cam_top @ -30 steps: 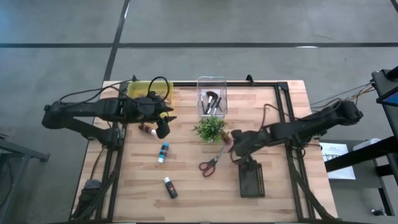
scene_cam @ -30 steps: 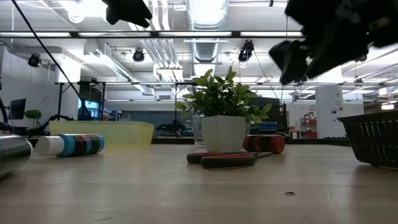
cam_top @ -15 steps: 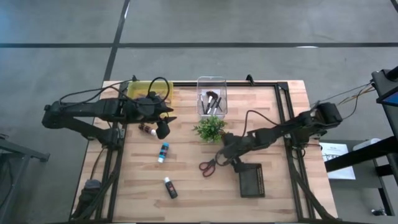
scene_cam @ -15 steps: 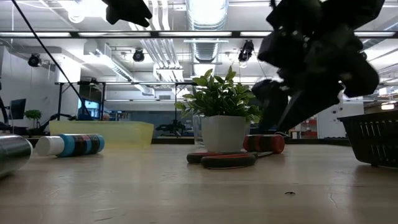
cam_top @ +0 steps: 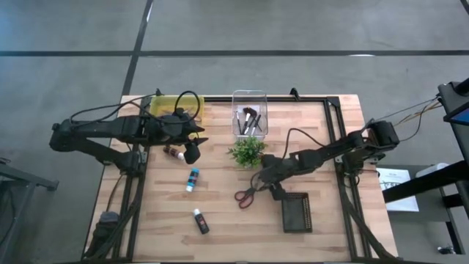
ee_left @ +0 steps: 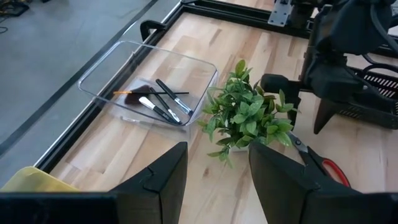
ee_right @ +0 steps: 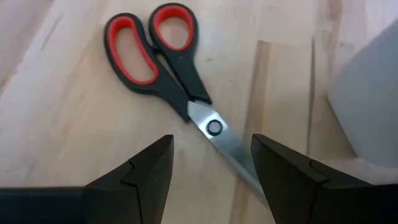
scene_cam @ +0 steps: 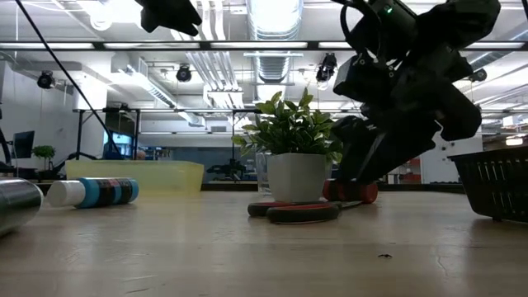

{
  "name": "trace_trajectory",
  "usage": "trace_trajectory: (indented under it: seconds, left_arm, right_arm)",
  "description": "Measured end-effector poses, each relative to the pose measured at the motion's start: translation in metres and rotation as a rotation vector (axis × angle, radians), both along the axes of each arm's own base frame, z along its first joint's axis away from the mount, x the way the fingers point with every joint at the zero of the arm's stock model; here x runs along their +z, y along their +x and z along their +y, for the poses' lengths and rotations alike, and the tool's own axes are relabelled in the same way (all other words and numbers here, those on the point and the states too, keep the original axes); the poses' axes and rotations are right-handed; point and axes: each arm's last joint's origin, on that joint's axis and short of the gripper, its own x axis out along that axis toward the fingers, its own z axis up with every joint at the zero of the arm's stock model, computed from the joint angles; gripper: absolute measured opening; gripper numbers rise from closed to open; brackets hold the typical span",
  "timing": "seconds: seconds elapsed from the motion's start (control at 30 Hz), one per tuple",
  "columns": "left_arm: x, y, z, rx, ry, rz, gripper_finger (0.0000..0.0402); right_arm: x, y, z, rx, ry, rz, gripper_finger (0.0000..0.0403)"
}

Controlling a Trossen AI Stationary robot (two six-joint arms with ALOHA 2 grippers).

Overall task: Pick & Place Paint Supplies
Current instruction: Put the black scissors into the yellow bin

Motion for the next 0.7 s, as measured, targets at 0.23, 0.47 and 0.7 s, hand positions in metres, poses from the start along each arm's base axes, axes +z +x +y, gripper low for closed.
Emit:
trace_trajectory:
  seconds: [0.23, 0.47, 0.7]
  left_arm:
    - [0.000, 0.000, 0.000, -0.003, -0.002, 0.000, 0.0178]
    - [0.000, 0.000, 0.000, -0.003, -0.002, 0.000, 0.0178]
    - [0.000, 0.000, 0.000, -0.003, -0.003, 0.001, 0.0178]
  right_arm:
    - [-0.001, 0.001, -0.008, -0.016, -0.010, 0.005, 0.0215]
    - [-0.008, 0.002, -0.009, 0.003, -0.010, 0.027, 0.0215]
    - [-0.018, 0.004, -0.008, 0.008, 0.033, 0.058, 0.0215]
